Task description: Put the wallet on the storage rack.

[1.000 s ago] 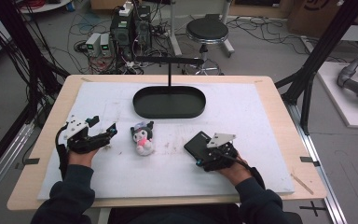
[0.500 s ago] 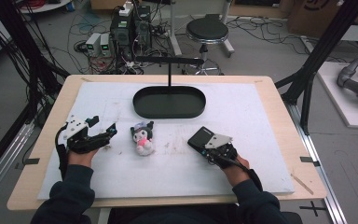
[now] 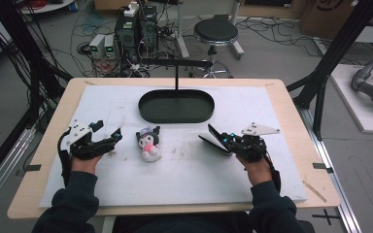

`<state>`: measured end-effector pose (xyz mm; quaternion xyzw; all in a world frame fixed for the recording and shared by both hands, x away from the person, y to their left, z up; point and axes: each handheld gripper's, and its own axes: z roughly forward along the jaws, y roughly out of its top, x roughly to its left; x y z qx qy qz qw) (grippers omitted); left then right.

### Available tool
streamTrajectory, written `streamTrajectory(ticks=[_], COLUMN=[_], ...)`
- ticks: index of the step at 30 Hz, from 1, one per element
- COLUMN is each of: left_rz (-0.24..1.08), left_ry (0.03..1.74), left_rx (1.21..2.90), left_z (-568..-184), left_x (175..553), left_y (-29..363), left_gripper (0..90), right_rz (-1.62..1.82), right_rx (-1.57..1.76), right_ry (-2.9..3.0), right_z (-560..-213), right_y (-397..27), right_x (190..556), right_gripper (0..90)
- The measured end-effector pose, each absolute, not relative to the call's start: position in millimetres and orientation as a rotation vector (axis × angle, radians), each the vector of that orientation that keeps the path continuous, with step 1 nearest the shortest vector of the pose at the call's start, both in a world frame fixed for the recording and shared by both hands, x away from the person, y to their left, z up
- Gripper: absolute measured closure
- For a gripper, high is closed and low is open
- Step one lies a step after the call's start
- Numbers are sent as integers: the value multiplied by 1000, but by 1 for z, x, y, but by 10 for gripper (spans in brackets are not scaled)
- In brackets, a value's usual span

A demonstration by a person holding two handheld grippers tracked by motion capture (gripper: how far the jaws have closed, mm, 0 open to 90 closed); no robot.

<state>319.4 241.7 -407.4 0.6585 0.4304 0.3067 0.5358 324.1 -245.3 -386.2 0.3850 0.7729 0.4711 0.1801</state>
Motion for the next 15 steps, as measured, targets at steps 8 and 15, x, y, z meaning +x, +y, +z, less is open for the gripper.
streamTrajectory(ticks=[8,15], left_rz=[728,728], left_ry=[1025,1023], left_rx=[1572,1569], left_z=[-408,-408], left_x=[320,320], left_y=[242,240], left_gripper=[241,241], right_rz=[1312,1235], right_rx=[1167,1152], right_ry=[2114,2127], right_z=[-387,-390], right_y=[-258,-248], right_x=[331,339], right_gripper=[886,803])
